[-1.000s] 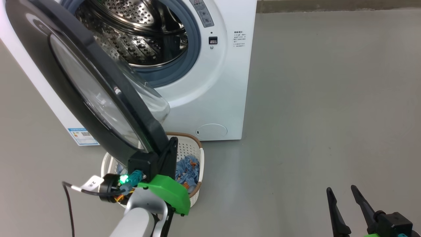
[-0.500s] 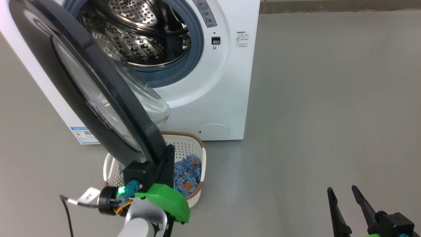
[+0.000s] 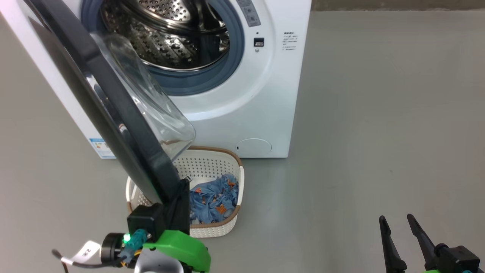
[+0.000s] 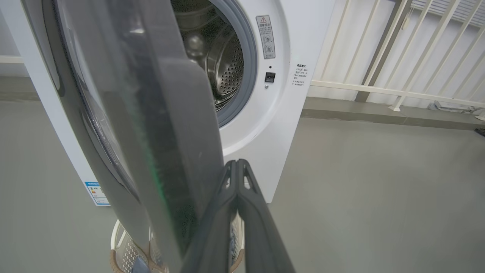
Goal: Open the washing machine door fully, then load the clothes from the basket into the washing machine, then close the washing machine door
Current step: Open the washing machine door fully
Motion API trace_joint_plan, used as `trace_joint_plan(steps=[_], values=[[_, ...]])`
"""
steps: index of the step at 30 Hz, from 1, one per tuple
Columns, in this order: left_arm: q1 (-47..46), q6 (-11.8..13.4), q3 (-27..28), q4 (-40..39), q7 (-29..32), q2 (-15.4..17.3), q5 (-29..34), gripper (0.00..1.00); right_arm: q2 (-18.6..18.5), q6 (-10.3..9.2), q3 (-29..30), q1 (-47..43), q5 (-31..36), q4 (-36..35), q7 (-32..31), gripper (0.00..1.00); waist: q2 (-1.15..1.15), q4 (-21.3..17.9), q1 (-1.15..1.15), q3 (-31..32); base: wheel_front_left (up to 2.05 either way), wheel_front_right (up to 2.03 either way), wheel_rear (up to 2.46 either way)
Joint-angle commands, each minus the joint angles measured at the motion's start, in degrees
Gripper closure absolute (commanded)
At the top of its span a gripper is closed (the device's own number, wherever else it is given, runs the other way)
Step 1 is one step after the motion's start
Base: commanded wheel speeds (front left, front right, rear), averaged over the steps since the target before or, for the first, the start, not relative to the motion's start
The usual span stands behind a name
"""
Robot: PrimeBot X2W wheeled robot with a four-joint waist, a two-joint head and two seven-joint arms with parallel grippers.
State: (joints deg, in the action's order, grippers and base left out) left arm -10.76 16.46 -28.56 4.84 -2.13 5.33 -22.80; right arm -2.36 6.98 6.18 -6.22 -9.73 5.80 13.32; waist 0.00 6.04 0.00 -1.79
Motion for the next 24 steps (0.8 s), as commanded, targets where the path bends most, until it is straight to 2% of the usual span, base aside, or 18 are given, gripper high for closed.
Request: trace_joint_plan(steps=[1,11,24], values=[[-0.7,2.2,3.5,-2.2,-0.6,2.4,0.8,1.00,-0.5,0.51,-1.2,1.5,-0.5,-1.3,0.8,0.00,0.00,0.7,0.00,-0.5,0.00,0.00,0.00],[0.6,3.3,3.5,-5.7,-0.7,3.8,1.7,1.00,-0.5,0.51,-1.2,2.4,-0.8,-1.0,0.9,0.00,0.00,2.9,0.00,-1.7,0.00,0.00,0.00],[2.6,5.4,5.8,-8.7,-3.7,4.8,1.6,1.00,-0.5,0.51,-0.2,2.7,0.1,-2.2,0.9,0.00,0.00,7.1,0.00,-3.1,0.00,0.00,0.00]])
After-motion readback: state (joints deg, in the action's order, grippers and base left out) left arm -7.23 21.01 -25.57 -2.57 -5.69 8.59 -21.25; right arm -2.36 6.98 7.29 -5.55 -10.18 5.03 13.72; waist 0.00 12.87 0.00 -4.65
